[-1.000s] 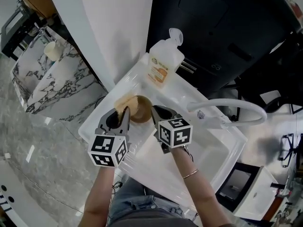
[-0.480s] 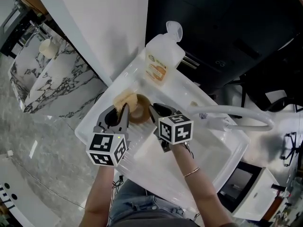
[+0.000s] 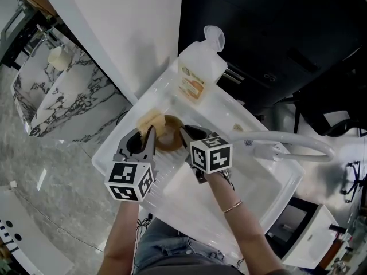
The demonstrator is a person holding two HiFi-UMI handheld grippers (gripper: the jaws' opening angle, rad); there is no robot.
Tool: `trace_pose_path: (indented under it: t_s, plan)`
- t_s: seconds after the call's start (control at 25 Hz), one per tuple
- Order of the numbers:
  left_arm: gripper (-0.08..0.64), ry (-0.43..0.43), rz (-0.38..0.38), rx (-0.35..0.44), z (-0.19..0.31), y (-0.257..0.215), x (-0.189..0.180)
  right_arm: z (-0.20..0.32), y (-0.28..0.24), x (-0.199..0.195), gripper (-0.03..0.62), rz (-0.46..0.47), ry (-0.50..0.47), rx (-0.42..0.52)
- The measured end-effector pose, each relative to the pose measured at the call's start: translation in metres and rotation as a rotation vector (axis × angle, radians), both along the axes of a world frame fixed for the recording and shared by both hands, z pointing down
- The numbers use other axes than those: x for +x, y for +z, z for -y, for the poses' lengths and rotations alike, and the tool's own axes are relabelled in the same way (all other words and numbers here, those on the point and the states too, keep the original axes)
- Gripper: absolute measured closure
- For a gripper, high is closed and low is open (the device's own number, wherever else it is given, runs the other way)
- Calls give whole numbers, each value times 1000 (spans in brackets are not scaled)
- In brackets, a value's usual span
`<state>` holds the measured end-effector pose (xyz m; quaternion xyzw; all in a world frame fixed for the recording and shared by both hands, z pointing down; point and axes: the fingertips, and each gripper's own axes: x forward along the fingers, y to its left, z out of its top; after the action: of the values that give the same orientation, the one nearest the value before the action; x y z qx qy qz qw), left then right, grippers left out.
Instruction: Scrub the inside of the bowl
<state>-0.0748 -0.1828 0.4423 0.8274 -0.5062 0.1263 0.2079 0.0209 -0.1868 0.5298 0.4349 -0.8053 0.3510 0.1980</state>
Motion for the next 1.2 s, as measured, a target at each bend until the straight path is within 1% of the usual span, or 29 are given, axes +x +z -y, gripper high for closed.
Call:
trace_pose_path:
  t_s: [0.2,0.28,0.44,0.56,0.64,0.84,0.96,1.04,1.2]
  plan:
    - [514,5,0,3,0,-3,-3,0,-3,2,565,-29,29,23]
    - [514,10,2,7,-1,-5,-4,0,-5,1,566,-50,30,40]
    - [514,21,8,16,-6,-10,-4,-1,-15,-1,569,-85,31,97]
    - [514,48,19,16,-12,-12,0,-3,-23,-2,571,-115,34,151]
    - [514,90,36,6,-17,-12,5,-4,-28,-4,571,-128,33,179]
    - [515,224,130,-75,-35,6,27,-8,-33,-8,572,-134,28,201]
    - [514,274,137,-127,-42,17,38,-8,-35,-9,572,-137,27,208]
    - [515,294,137,-160,-42,24,43,-7,-37,-10,572,-139,28,217]
    - [515,325,163,-211,-39,41,48,-8,-40,-15,572,-139,12,227]
